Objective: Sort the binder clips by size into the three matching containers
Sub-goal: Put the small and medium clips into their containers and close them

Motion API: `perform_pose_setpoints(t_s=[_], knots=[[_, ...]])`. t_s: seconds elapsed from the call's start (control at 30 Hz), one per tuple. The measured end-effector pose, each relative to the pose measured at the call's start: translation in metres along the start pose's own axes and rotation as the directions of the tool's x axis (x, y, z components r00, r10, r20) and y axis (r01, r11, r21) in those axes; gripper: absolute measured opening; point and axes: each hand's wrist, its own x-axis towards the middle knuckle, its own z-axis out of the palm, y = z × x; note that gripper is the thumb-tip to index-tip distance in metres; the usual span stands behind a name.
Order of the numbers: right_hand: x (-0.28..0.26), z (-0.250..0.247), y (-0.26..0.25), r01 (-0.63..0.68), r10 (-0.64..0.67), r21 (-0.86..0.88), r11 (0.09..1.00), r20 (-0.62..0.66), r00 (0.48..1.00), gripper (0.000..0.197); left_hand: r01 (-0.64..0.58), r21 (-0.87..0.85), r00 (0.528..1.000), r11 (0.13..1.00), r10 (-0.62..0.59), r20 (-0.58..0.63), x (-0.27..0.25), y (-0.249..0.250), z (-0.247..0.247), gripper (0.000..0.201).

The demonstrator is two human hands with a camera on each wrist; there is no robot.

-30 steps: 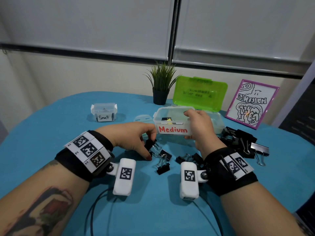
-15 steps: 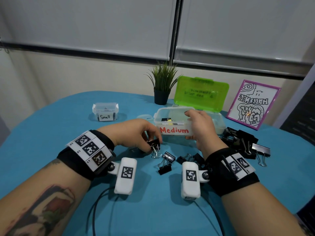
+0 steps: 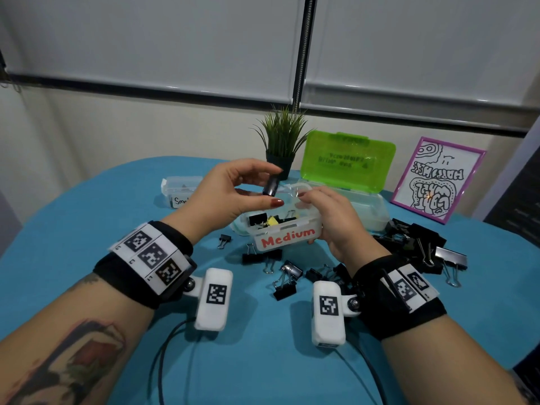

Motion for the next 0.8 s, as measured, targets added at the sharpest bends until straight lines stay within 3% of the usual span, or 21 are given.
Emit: perform_pose_setpoints(t_s=[0.07, 0.2, 0.3, 0.43, 0.5, 0.57, 0.67, 0.8], knots=[[0.002, -0.001, 0.001, -0.027, 0.028, 0.029, 0.999, -0.015, 1.000, 0.025, -0.009, 0.020, 1.000, 1.000, 0.010, -0.003, 0.000, -0.002, 0.002, 0.051], [0.006, -0.005, 0.002, -0.075, 0.078, 0.029, 0.997, -0.131, 0.988, 0.020, -0.023, 0.136, 0.988, 0.990, 0.043, -0.145, 0.001, -0.003, -0.001, 0.038], [0.008, -0.010, 0.003, -0.075, 0.083, 0.040, 0.996, -0.232, 0.969, 0.018, 0.148, 0.241, 0.988, 0.959, -0.153, 0.002, 0.000, -0.006, -0.004, 0.045], [0.013, -0.016, 0.004, -0.057, 0.066, 0.040, 0.998, -0.325, 0.943, 0.024, 0.216, 0.539, 0.895, 0.815, -0.386, 0.225, -0.006, -0.003, -0.005, 0.046], [0.015, -0.019, 0.005, -0.048, 0.062, 0.048, 0.998, -0.349, 0.935, 0.024, 0.169, 0.630, 0.797, 0.758, -0.481, 0.365, -0.009, -0.003, -0.004, 0.048], [0.016, -0.020, 0.006, -0.045, 0.060, 0.050, 0.998, -0.349, 0.935, 0.020, 0.122, 0.673, 0.707, 0.729, -0.540, 0.457, -0.011, -0.004, -0.003, 0.064], [0.017, -0.017, 0.007, -0.043, 0.055, 0.043, 0.998, -0.338, 0.940, 0.011, 0.060, 0.696, 0.648, 0.715, -0.558, 0.518, -0.011, -0.006, 0.001, 0.074], [0.016, -0.015, 0.007, -0.045, 0.056, 0.041, 0.998, -0.331, 0.942, 0.013, 0.052, 0.676, 0.626, 0.735, -0.552, 0.551, -0.010, -0.008, 0.008, 0.056]])
